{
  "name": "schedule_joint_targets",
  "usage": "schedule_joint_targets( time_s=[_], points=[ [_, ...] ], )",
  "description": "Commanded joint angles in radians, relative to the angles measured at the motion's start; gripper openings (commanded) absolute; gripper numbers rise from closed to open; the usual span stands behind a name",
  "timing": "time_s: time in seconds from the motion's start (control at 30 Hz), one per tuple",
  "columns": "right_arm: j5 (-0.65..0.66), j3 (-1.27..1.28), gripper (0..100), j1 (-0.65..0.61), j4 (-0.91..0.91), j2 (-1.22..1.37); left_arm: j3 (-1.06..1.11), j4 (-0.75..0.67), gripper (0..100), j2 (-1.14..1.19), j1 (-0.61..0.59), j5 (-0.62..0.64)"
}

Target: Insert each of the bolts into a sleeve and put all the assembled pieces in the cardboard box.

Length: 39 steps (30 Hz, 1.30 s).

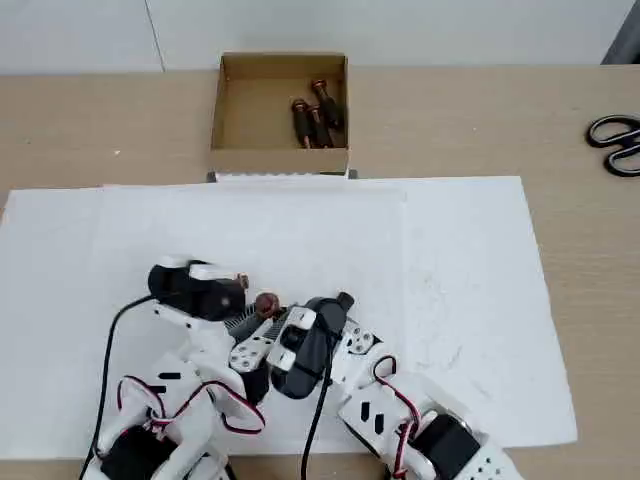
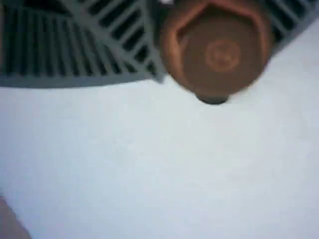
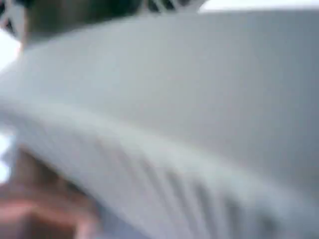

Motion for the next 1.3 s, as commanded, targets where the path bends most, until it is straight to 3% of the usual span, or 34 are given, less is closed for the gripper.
schedule_joint_targets(
  time_s=[0.0,0.3,0.57,0.67,0.8,0.93,1.03,1.13,1.27],
  points=[
    [0.014,-0.095,0.4,-0.016,-0.041,-0.018,0.018,0.026,24,0.002,-0.006,-0.041],
    [0.014,-0.077,0.4,-0.015,-0.035,-0.018,-0.101,0.135,24,0.002,-0.186,-0.167],
    [0.009,-0.025,0.4,-0.015,-0.041,-0.018,-0.366,0.221,24,0.002,-0.196,-0.167],
    [0.009,-0.023,0.4,-0.015,-0.041,-0.018,-0.424,0.222,17,0.002,-0.196,-0.167],
    [0.009,-0.025,0.4,0.005,-0.039,-0.018,-0.432,0.219,0,0.0,-0.196,-0.173],
    [0.003,-0.032,0.4,0.168,-0.033,-0.018,-0.363,0.219,0,0.0,-0.252,-0.176],
    [-0.098,-0.046,0.4,0.351,-0.031,-0.01,-0.246,0.216,1,0.0,-0.358,-0.276],
    [-0.173,-0.041,0.3,0.49,-0.028,-0.004,-0.093,0.123,1,0.0,-0.463,-0.399],
    [-0.27,-0.117,0.3,0.544,0.027,0.036,0.077,-0.051,1,0.0,-0.569,-0.473]
  ],
)
